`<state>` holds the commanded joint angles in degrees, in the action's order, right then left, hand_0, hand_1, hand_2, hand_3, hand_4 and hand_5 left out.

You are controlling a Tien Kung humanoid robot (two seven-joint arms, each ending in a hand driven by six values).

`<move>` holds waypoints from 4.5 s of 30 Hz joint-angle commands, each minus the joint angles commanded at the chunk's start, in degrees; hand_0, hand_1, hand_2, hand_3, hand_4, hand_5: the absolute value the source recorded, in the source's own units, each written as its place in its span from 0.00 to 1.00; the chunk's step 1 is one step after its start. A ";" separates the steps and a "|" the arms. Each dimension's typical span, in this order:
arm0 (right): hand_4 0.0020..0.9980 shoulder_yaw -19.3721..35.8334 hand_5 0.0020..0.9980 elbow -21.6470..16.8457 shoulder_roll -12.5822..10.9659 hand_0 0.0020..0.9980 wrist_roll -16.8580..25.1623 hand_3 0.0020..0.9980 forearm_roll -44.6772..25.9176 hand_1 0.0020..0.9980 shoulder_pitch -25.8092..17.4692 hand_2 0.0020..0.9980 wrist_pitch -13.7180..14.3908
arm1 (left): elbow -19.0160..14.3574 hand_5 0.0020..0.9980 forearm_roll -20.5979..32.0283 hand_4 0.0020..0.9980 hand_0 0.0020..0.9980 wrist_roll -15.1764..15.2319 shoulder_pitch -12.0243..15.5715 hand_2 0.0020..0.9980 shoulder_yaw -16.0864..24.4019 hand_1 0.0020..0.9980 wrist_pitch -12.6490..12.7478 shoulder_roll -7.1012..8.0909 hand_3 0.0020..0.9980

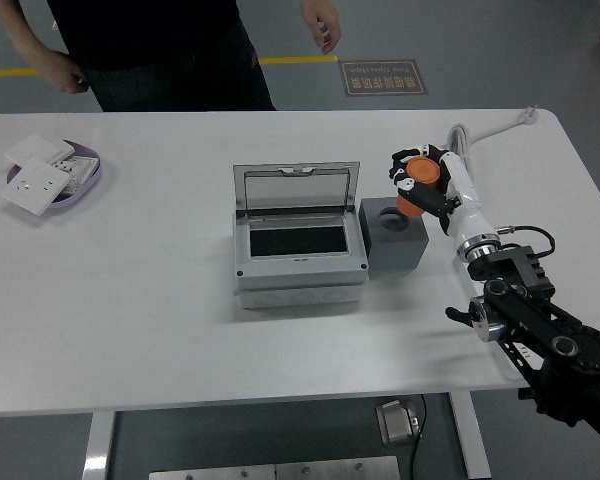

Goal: Pick up the cylinder from the cube,place it in the box,flap close box

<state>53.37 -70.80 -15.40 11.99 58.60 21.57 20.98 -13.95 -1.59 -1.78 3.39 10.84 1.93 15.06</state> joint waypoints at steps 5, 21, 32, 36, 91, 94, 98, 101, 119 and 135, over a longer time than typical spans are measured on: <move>0.00 -5.41 0.00 -7.99 -0.80 0.46 -6.52 0.26 8.61 0.43 1.00 0.40 3.18 | 0.15 0.24 0.88 0.74 0.58 0.02 0.14 0.59 -0.65 0.62 0.00 -0.07 0.62; 0.00 -20.59 0.00 -9.61 5.50 0.10 -25.05 0.20 33.65 0.18 12.99 0.24 -1.99 | 0.10 0.23 1.73 0.74 0.58 0.06 0.06 0.59 -1.39 0.62 0.03 0.22 0.62; 0.00 -25.96 0.00 -1.46 6.18 0.15 -26.70 0.21 47.06 0.19 18.72 0.24 -6.72 | 0.03 0.28 1.77 0.76 0.58 0.05 -0.16 0.59 -1.61 0.62 0.05 0.32 0.62; 0.00 -26.09 0.00 -0.03 5.98 0.18 -26.79 0.22 50.13 0.21 19.21 0.25 -10.94 | -0.02 0.28 1.59 0.76 0.58 0.05 -0.25 0.59 -1.48 0.62 0.07 0.32 0.62; 0.71 -16.65 0.43 -4.98 -5.68 0.78 -24.73 0.70 0.43 0.68 29.93 0.70 -24.34 | -0.12 0.27 0.85 0.76 0.58 -0.37 -0.22 0.59 -1.65 0.62 0.21 0.25 0.61; 0.71 -19.68 0.43 -0.87 -3.87 0.78 -23.46 0.70 -0.89 0.68 32.29 0.70 -24.09 | -0.15 0.27 0.90 0.76 0.58 -0.37 -0.35 0.59 -1.86 0.62 0.22 0.27 0.61; 0.71 -22.80 0.44 4.66 -1.76 0.77 -21.81 0.70 -2.08 0.67 34.39 0.70 -23.71 | -0.18 0.27 0.90 0.75 0.58 -0.36 -0.59 0.59 -2.10 0.62 0.22 0.33 0.61; 0.71 -24.38 0.44 8.02 -1.17 0.77 -21.26 0.70 -2.12 0.67 34.67 0.70 -23.62 | -0.20 0.27 0.92 0.75 0.58 -0.36 -0.69 0.59 -2.22 0.62 0.23 0.33 0.61; 0.71 -28.54 0.44 -11.01 -11.28 0.76 -25.25 0.70 7.13 0.66 28.10 0.69 -19.10 | -0.55 0.24 -2.77 0.73 0.58 -0.40 -0.07 0.58 1.90 0.62 0.32 0.43 0.61; 0.68 -29.63 0.44 -14.83 -9.19 0.77 -25.30 0.71 15.98 0.66 21.38 0.69 -12.07 | -1.39 0.24 -8.07 0.73 0.57 -0.55 0.38 0.58 7.29 0.62 0.76 0.51 0.61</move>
<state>23.73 -85.63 -24.59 -13.31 74.58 42.95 8.92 -15.34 -9.66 -2.33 3.76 18.13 2.70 15.57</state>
